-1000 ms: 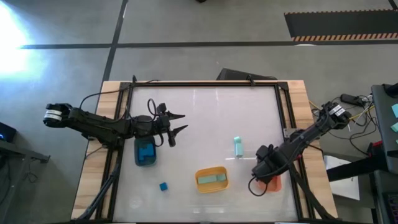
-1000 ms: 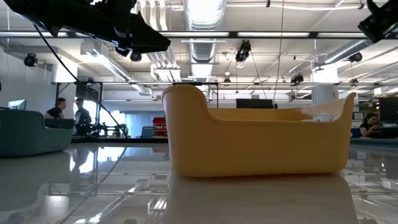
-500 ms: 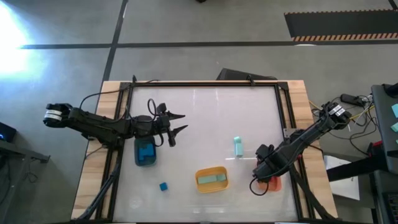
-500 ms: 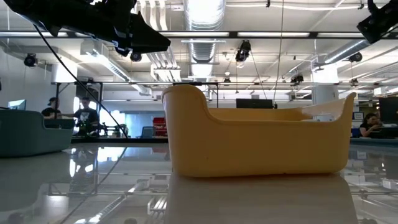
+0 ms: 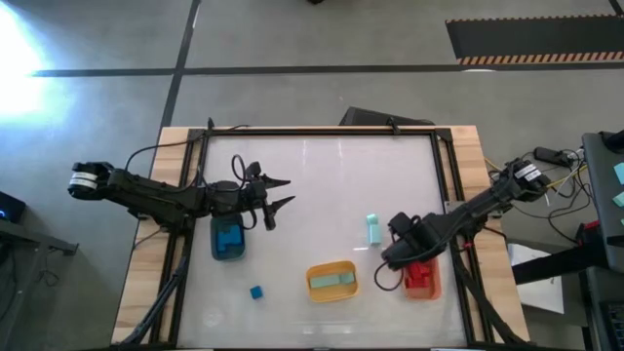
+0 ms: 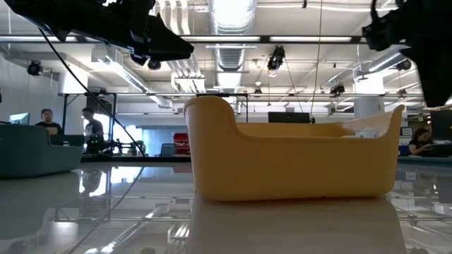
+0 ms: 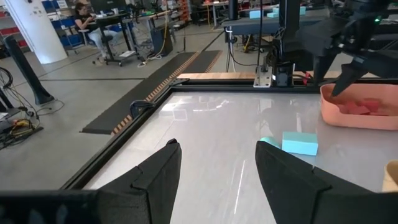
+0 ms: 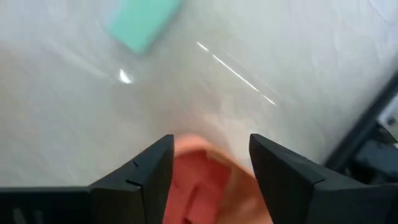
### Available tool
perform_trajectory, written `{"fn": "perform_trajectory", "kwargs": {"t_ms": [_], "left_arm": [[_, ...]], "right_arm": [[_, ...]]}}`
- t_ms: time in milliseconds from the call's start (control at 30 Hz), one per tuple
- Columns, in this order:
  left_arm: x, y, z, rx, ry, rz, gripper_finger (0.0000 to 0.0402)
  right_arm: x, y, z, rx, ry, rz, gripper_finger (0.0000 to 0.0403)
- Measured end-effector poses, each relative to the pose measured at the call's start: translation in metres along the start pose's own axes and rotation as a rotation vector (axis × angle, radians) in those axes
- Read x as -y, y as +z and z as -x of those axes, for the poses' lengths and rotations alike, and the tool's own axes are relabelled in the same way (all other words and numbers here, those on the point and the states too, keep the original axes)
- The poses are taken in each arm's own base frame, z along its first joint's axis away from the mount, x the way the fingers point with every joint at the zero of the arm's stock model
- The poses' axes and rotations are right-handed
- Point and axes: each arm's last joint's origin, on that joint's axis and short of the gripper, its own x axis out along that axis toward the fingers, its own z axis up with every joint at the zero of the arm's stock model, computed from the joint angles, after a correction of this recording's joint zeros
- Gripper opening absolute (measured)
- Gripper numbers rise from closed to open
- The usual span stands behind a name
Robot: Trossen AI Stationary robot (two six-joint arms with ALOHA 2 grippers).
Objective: Sort & place blocks by color
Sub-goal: Put the light blue into the yellow bin
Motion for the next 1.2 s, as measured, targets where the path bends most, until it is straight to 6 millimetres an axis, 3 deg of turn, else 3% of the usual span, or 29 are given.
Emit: {"fn": "perform_trajectory", "kwargs": {"t_ms": [433,633,1200], "left_arm": [[0.0,0.001,0.0,0.003,0.0,0.001,0.0191],[0.0,0.001,0.0,0.002,0.0,0.001,0.0191],[0.0,0.002,0.0,0.005,0.0,0.002,0.0191]], "right_arm": [[-0.012,0.042,-0.003,0.185,0.162,-0.072,0.0265],[-0.015,0.053,-0.006,0.287,0.146,-0.103,0.0288],[-0.042,0.055,-0.061,0.148,-0.026,-0.033,0.0286]]}}
